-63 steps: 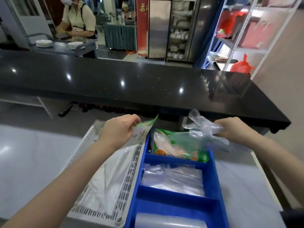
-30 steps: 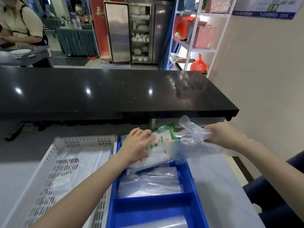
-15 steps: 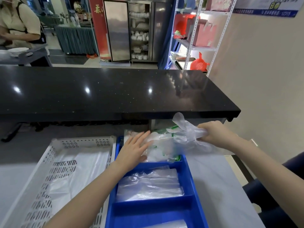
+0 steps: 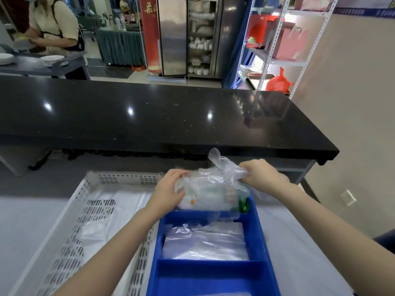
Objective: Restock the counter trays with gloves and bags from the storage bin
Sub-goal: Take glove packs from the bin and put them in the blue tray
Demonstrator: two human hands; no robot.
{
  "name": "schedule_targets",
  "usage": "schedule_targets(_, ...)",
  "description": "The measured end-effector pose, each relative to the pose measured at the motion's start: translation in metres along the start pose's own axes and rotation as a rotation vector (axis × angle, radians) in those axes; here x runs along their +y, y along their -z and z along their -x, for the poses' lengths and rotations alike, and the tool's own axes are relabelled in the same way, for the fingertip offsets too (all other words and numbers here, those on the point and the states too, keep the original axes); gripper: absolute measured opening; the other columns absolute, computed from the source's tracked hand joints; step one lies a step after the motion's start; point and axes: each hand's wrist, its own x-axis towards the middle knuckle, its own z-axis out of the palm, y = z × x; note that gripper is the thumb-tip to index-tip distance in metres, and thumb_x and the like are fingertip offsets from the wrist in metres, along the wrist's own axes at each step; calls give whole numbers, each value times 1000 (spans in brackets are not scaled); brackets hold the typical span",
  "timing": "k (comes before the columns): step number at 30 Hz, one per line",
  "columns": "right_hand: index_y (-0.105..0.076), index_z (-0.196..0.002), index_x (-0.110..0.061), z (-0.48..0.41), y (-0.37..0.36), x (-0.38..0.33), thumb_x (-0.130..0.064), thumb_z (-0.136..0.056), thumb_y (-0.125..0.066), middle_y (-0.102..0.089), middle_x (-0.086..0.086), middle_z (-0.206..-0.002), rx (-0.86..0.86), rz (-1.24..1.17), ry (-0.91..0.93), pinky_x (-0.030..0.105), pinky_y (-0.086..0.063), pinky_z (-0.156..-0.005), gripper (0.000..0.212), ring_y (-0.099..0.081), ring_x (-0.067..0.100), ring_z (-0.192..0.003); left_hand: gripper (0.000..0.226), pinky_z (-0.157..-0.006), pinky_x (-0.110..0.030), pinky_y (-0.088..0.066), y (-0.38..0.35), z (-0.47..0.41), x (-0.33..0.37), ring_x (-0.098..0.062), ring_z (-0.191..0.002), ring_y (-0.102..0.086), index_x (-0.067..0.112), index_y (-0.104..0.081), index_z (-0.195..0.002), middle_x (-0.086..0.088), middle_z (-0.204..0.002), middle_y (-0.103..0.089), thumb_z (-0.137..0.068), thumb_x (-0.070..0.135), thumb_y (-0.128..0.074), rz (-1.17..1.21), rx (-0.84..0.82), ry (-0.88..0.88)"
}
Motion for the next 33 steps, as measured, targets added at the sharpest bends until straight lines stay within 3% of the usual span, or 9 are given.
schedule_targets(3, -61, -78, -21, -8, -12, -16, -24, -83, -56, -64, -1, -76, 81, 74, 8, 34, -50, -61, 7, -60, 23, -74, 41, -94, -35, -51, 12, 6, 11, -2, -106, -57, 30, -55, -121, 11, -114, -61, -86, 9, -49, 151, 241, 29)
schedule_targets(5, -59, -81, -19, -13, -25, -29, -17, -82, -54, -65, 2, -80, 104, 137, 21, 37, -53, -65, 5, -62, 27, -76, 50, -101, -31, -46, 15, 8, 17, -6, -118, -49, 30, -44, -132, 7, -129, -51, -84, 22, -57, 41, 286, -87)
schedule_targets(8, -58, -95, -18, -17, -50, -42, -11, -80, -54, -67, 6, -91, 84, 252, 88, 37, -51, -64, 17, -64, 31, -81, 93, -114, -34, -28, 9, 7, 19, -20, -141, -24, 31, -26, -146, -4, -155, -22, -68, 36, -77, -382, 184, -338)
schedule_targets(11, -54, -111, -17, -17, -69, -45, -11, -82, -53, -68, 8, -98, 84, 301, 147, 35, -43, -61, 29, -64, 33, -88, 105, -118, -48, -16, -2, 7, 18, -26, -147, -11, 33, -21, -149, -5, -160, -13, -62, 37, -80, -617, -33, -417)
schedule_targets(15, -57, -108, -19, -16, -75, -42, -19, -83, -56, -67, 7, -104, 14, 227, 144, 36, -47, -67, 25, -61, 30, -95, 80, -107, -44, -36, -13, 6, 15, -27, -123, -51, 24, -51, -133, -5, -129, -58, -60, 24, -83, -756, -119, -421)
schedule_targets(17, -58, -110, -22, -14, -73, -38, -25, -82, -60, -67, 5, -108, -18, 159, 149, 37, -51, -73, 28, -60, 28, -98, 64, -89, -37, -48, -13, 4, 15, -26, -99, -61, 19, -60, -121, -4, -104, -65, -61, 12, -80, -721, -78, -418)
schedule_targets(21, -53, -123, -29, -7, -73, -33, -35, -81, -66, -65, 1, -115, -32, 4, 178, 40, -53, -81, 45, -60, 26, -104, 58, -64, -38, -52, -13, 1, 20, -29, -86, -62, 15, -58, -118, -6, -99, -67, -65, -5, -68, -536, -39, -332)
schedule_targets(27, -61, -101, -30, -7, -64, -13, -27, -83, -61, -68, -3, -93, 13, -21, 79, 39, -57, -72, 18, -64, 20, -83, 66, -73, -35, -54, -6, 0, 16, -17, -82, -63, 36, -34, -136, 4, -100, -64, -83, 10, -64, -296, -56, -98)
schedule_targets(33, -62, -85, -29, 1, -35, 13, -22, -81, -59, -65, -5, -83, 32, 147, 84, 31, -47, -62, 8, -60, 21, -78, 35, -71, -26, -52, 11, -1, 4, -7, -79, -60, 32, -54, -115, 16, -79, -58, -84, 20, -66, -182, 8, 67)
